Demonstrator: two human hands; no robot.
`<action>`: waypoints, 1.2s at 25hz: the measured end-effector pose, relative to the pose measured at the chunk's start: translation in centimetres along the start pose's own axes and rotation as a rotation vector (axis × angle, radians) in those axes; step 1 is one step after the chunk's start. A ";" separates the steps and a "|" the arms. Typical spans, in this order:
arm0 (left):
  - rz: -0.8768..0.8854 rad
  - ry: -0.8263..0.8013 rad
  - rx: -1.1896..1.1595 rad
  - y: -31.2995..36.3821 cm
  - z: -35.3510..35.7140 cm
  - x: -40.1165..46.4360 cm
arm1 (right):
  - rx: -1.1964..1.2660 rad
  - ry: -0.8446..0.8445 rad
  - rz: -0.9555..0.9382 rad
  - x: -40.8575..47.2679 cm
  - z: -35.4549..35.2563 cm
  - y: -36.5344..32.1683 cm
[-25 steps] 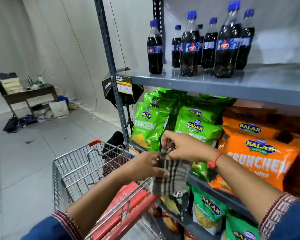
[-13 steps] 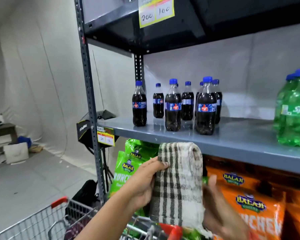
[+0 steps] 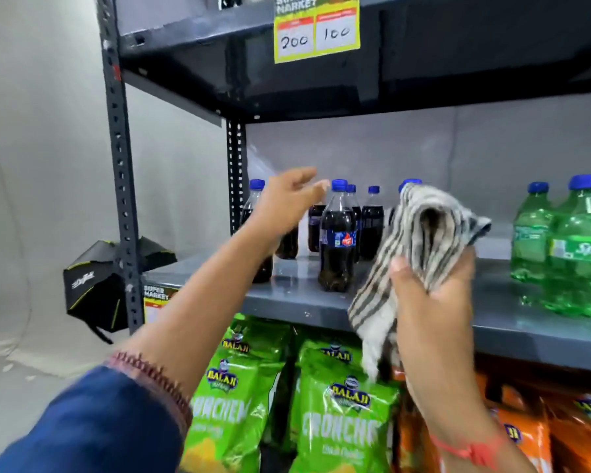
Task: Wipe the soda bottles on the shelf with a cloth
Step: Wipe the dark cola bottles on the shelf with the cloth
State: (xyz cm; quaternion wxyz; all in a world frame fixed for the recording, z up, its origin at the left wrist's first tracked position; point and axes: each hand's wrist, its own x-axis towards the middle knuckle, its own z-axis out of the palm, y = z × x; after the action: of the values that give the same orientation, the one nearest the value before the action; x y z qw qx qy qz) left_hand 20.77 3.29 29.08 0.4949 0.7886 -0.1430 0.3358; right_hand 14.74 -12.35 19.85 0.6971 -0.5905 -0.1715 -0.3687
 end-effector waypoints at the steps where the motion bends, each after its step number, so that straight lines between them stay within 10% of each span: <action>1: -0.018 -0.059 -0.038 0.0 0.1 1.8 | -0.066 0.063 -0.062 1.1 0.8 -0.3; 12: -0.194 -0.301 -0.268 -1.2 1.5 6.6 | -0.673 -0.339 -0.111 3.1 8.5 6.7; 30: -0.270 -0.303 -0.266 -0.4 1.9 6.6 | -0.999 -0.292 -0.525 6.1 9.1 7.5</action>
State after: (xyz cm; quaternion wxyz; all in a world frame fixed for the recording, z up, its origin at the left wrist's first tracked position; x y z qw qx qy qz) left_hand 26.56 2.56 32.71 0.6077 0.7698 -0.1521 0.1227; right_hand 26.01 -5.35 20.94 0.1886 -0.8301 -0.2118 -0.4801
